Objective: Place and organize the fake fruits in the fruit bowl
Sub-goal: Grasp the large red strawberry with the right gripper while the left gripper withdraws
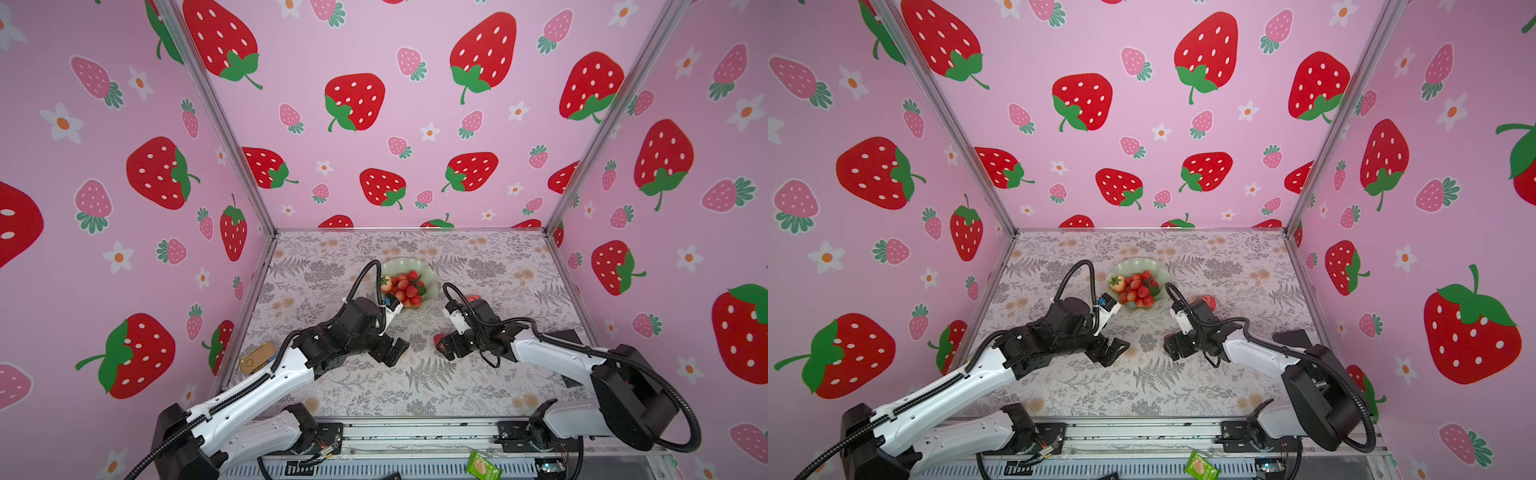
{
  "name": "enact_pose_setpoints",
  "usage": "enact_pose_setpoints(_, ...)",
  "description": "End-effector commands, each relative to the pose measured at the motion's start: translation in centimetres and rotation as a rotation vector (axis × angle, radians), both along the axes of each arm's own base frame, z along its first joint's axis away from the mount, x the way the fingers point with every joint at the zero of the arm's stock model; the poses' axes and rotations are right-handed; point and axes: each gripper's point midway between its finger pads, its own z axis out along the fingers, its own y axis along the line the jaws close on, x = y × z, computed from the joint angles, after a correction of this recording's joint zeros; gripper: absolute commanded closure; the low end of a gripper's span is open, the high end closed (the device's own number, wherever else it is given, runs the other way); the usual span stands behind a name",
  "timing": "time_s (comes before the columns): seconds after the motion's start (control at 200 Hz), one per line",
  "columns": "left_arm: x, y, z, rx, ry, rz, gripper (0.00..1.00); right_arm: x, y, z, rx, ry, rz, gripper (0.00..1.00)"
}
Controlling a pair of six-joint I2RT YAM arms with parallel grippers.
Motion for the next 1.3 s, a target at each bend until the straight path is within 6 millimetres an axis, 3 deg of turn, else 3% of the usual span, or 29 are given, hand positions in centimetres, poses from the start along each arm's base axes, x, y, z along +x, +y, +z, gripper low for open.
enact_pose_setpoints(0.0, -0.7, 1.2, -0.4, 0.001, 0.013, 0.048, 0.01, 0.5, -0.9, -0.5, -0.057, -0.001, -0.047, 0.11)
enact_pose_setpoints(0.25, -0.2, 2.2, 0.2, 0.033, -0.034, 0.077, 0.01, 0.5, 0.2, -0.6, -0.030, 0.004, -0.034, 0.26)
enact_pose_setpoints(0.36, 0.3, 2.6, 0.8, 0.012, -0.074, 0.113, 0.01, 0.4, 0.2, -0.7, -0.043, 0.011, -0.024, 0.39)
enact_pose_setpoints(0.455, 0.9, 3.4, 1.4, 0.013, -0.114, 0.160, 0.01, 0.4, 0.3, -0.5, -0.042, 0.002, -0.010, 0.41)
enact_pose_setpoints(0.665, 1.8, 5.5, 1.7, 0.068, -0.168, 0.258, 0.01, 0.7, 1.5, 2.3, 0.038, -0.080, 0.052, 0.48)
enact_pose_setpoints(0.78, 2.8, 7.0, 2.5, 0.085, -0.204, 0.351, 0.01, 1.3, 3.2, 5.7, 0.127, -0.140, 0.101, 0.48)
enact_pose_setpoints(0.93, 3.8, 6.5, 3.4, 0.076, -0.218, 0.349, 0.01, 3.0, 6.2, 9.8, 0.223, -0.173, 0.131, 0.47)
enact_pose_setpoints(1.176, 6.2, 6.8, 4.2, 0.102, -0.230, 0.400, 0.01, 6.6, 11.1, 11.0, 0.253, -0.151, 0.126, 0.48)
enact_pose_setpoints(1.296, 7.3, 7.5, 4.6, 0.083, -0.222, 0.443, 0.01, 8.6, 12.0, 11.1, 0.207, -0.174, 0.109, 0.48)
